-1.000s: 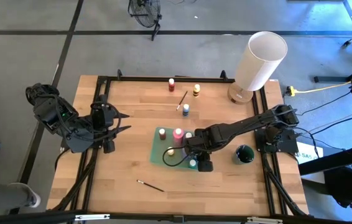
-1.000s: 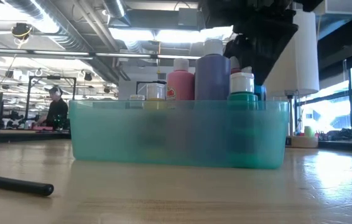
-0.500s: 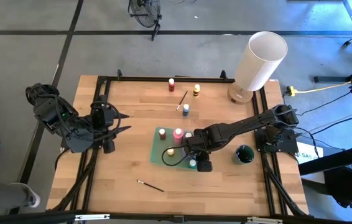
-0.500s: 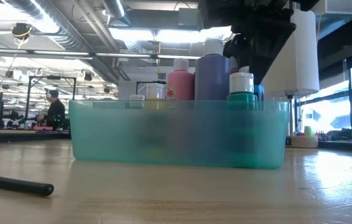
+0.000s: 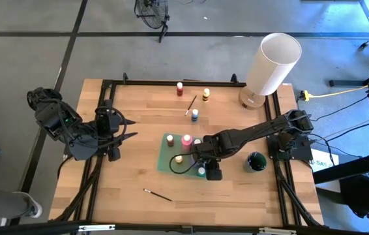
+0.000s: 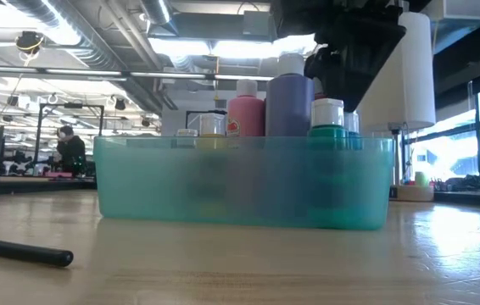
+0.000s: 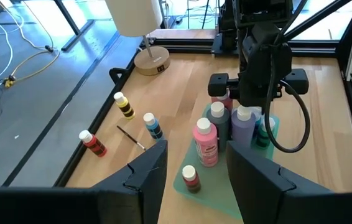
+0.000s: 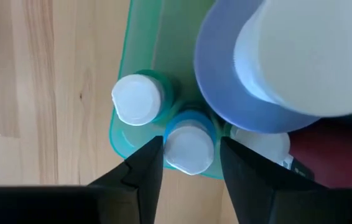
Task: Pick & Place Paint Supplies
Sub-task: Put the small blue paint bottle into the light green bin, then put the black eyeshadow brush into the green cup
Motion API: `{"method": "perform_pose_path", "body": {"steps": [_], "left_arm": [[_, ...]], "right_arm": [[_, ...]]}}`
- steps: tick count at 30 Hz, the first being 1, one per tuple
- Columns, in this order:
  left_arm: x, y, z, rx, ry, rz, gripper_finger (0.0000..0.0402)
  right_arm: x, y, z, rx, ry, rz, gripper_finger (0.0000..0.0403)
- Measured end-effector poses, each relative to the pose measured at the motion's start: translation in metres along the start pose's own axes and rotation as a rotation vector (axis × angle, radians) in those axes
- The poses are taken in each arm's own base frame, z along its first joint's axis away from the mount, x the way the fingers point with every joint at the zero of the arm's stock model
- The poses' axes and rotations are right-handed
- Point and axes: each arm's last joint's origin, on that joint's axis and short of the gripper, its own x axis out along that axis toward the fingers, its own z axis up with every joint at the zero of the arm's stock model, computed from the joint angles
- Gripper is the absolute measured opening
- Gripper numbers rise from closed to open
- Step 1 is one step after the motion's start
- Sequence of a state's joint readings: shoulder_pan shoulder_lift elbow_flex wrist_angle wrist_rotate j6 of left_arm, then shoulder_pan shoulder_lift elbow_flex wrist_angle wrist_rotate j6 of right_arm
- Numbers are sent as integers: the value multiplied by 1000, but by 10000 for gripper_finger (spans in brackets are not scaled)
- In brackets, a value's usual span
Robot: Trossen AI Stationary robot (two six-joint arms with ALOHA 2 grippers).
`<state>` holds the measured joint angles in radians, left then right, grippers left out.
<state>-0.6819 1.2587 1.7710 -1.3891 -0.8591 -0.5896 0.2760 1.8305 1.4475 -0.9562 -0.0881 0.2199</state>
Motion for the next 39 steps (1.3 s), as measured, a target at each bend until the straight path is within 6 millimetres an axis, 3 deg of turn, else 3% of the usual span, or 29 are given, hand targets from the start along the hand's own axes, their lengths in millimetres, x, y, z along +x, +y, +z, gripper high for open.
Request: {"method": "perform_pose_path", "body": {"steps": [12, 39], "left_arm": [[0, 0, 0, 4, 1, 0, 159], [1, -1, -1, 6, 28, -33, 159]], "right_arm": [[-9, 4, 3, 20, 12, 11, 163], [-32, 6, -21, 205, 181, 28, 163]]}}
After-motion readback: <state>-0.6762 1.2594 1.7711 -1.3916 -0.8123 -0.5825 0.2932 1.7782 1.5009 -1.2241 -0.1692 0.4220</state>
